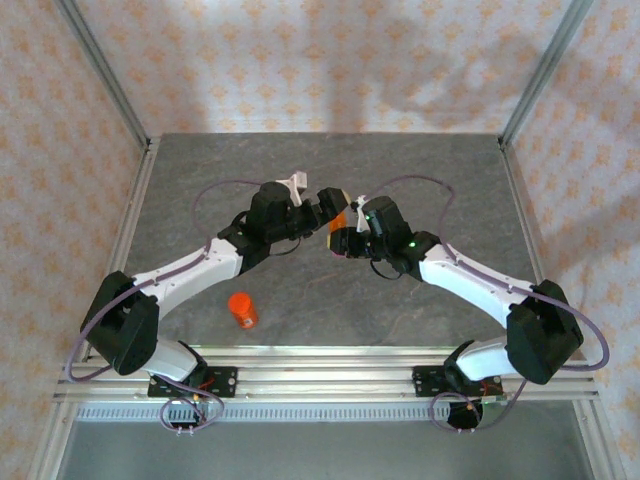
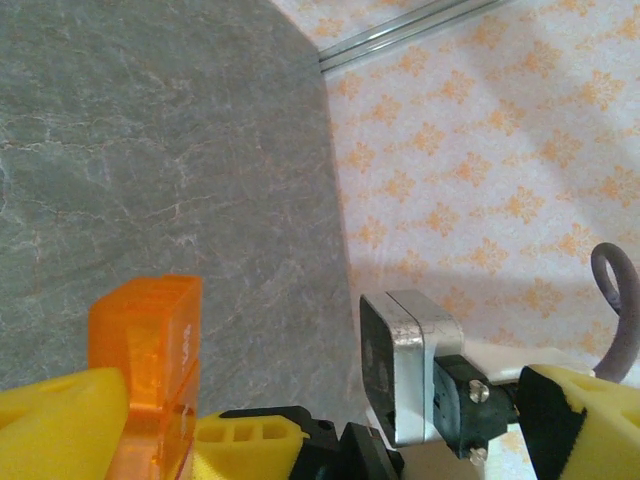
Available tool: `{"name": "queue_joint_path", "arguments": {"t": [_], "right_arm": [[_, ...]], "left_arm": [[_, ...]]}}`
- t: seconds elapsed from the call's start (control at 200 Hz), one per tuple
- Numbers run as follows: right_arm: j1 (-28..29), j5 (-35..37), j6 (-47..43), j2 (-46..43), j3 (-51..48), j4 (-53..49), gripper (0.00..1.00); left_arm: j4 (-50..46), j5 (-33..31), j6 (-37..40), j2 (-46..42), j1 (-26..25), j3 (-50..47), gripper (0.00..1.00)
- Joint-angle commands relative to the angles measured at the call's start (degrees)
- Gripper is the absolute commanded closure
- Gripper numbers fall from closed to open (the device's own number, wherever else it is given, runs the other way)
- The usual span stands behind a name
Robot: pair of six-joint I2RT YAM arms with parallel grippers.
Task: Sort the pills into containers
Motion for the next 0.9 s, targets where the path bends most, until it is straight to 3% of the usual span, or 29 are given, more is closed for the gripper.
{"name": "queue_joint_path", "arguments": {"t": [0.0,0.726,0.891], "right_arm": [[-0.25,1.05,0.55,0.37,0.15,1.79,0.64],[-0.32,1.59,0.52,1.14,-0.39,2.11,0.64],[-0.39,2.14,0.64,0.63,-0.74,2.02,0.64]], "left_arm": [[2.59,-0.22,-0.79,0.17,-0.56,1.49,0.00],[4.83,-0.27,-2.58,0.59,-2.67,3.23,0.00],[-2.65,-5.14,0.39,-1.14,-2.67,3.77,0.00]]}}
